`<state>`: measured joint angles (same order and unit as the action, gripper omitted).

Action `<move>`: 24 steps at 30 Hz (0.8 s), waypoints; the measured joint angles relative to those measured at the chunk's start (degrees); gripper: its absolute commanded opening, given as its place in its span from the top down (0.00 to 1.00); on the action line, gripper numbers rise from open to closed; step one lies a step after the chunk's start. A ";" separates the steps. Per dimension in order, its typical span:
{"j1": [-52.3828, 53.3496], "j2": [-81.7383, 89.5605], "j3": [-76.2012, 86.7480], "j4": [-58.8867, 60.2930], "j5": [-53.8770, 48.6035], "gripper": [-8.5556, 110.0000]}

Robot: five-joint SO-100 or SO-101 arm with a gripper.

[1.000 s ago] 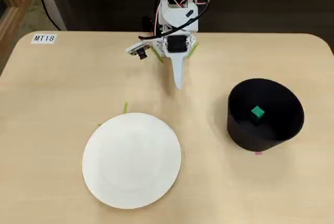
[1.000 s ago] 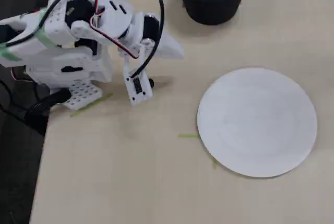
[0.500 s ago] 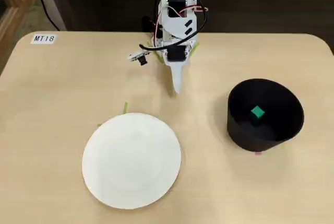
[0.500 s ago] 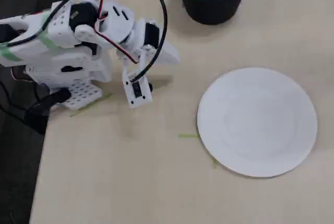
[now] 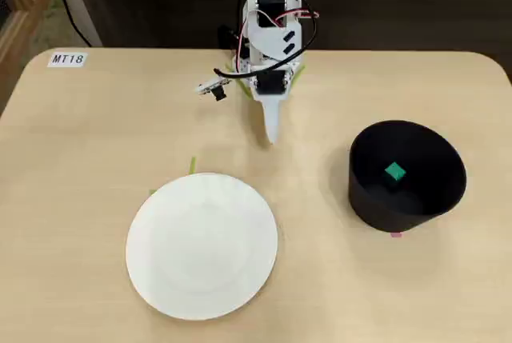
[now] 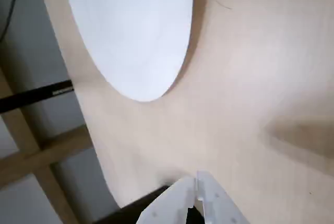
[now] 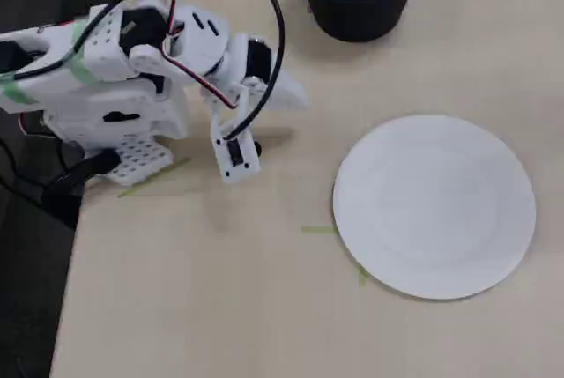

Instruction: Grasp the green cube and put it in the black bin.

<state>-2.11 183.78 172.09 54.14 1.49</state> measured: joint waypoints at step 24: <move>0.00 -0.18 0.26 -1.58 0.00 0.93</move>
<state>-2.11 183.60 172.35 52.56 1.49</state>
